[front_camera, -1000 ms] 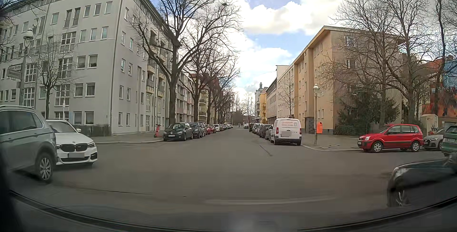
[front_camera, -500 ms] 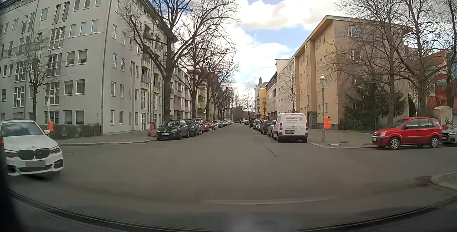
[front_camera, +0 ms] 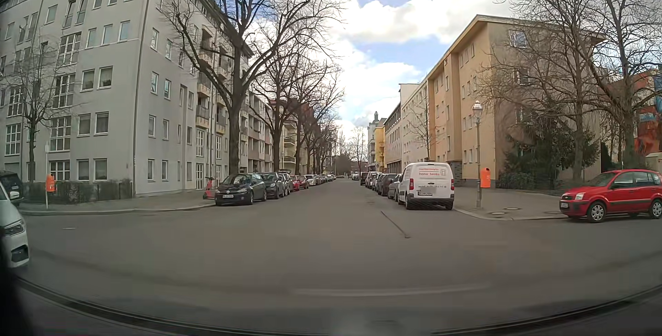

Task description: Follow the waypoints while adhering to traffic rules and regulations

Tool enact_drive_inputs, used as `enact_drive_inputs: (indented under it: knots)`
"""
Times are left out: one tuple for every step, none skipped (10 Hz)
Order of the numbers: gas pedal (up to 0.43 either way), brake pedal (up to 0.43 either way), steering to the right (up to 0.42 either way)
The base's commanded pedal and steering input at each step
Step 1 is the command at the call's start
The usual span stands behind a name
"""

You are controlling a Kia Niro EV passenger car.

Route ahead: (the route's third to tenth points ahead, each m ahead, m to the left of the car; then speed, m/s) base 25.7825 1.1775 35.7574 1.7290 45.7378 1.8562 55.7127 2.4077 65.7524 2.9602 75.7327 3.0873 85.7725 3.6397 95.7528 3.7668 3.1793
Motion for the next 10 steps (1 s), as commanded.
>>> enact_drive_inputs:
  knots:
    - [0.0,0.189,0.011]
    - [0.0,0.067,0.01]
    - [0.0,0.03,0.011]
    - [0.0,0.03,0.01]
    - [0.087,0.03,0.01]
    - [0.228,0.03,0.009]
    - [0.228,0.03,0.01]
    - [0.228,0.03,0.009]
    - [0.228,0.03,0.01]
    - [0.24,0.03,0.009]
